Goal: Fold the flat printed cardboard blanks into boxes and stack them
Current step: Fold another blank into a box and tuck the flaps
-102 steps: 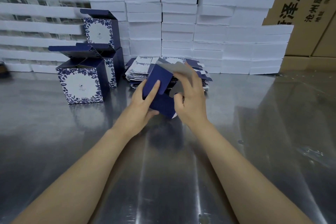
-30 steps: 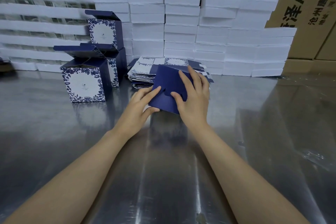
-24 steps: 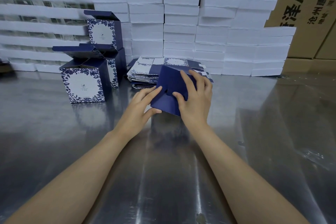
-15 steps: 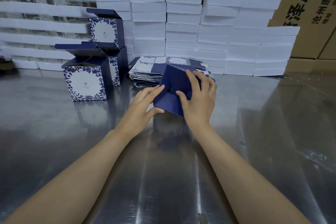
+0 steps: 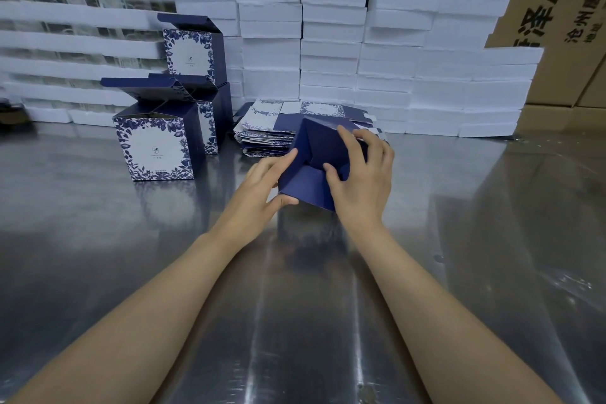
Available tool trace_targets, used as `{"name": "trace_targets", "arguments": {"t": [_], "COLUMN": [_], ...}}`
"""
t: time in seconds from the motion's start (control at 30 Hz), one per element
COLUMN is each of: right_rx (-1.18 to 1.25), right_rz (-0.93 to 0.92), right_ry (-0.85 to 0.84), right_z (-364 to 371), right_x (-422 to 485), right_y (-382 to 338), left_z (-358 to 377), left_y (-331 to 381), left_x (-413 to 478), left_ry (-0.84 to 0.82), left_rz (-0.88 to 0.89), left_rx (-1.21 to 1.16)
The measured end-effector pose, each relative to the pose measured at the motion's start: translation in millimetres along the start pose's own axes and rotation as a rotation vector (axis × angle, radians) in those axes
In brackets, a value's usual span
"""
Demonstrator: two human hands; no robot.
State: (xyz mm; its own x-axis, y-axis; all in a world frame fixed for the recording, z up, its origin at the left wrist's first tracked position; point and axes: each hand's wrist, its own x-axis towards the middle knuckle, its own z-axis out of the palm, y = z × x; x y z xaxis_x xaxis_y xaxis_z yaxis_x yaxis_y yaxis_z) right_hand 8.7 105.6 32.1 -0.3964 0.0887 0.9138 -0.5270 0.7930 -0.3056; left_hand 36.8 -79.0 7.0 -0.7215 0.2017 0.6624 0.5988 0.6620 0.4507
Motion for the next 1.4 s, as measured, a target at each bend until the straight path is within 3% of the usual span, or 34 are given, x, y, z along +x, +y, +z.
{"name": "trace_targets", "arguments": {"t": [0.3,0.4,0.53,0.63,0.7,0.9,1.0,1.1,1.2,1.4], "right_rx": [-0.014,0.109,0.525,0.636,0.679,0.654,0.549,0.513,0.616,0.676], "right_rz": [-0.023,-0.021,0.239,0.449,0.49,0.441,0.356,0.286,0.268,0.155], "right_ry": [-0.015,-0.05,-0.035,-0.101,-0.199,-0.279,-0.37,-0.441,-0.358,-0.323], "right_z": [1,1,-1,2,5,12,12,12,8,8], "right_x": [-1,-1,-3,-5,-8,-15,-13,-15,-14,-13], "right_y": [3,3,1,0,2,4,5,7,6,12], "left_z": [1,1,1,4,6,7,4,3,2,-10], "left_y": [-2,-6,-10,-9,-6,2,2,-2,-1,2], "left_x": [0,-1,-2,-2,-3,2,5,2,3,11], "left_ry": [-0.006,-0.007,-0.027,-0.069,-0.084,0.031,0.082,0.083,0.129,0.401], "left_rz": [-0.001,-0.012,-0.049,-0.095,-0.114,-0.364,-0.483,-0.48,-0.482,-0.451], "left_rx": [-0.021,-0.011,-0.019,-0.041,-0.06,-0.388,-0.432,-0.372,-0.518,-0.646]}}
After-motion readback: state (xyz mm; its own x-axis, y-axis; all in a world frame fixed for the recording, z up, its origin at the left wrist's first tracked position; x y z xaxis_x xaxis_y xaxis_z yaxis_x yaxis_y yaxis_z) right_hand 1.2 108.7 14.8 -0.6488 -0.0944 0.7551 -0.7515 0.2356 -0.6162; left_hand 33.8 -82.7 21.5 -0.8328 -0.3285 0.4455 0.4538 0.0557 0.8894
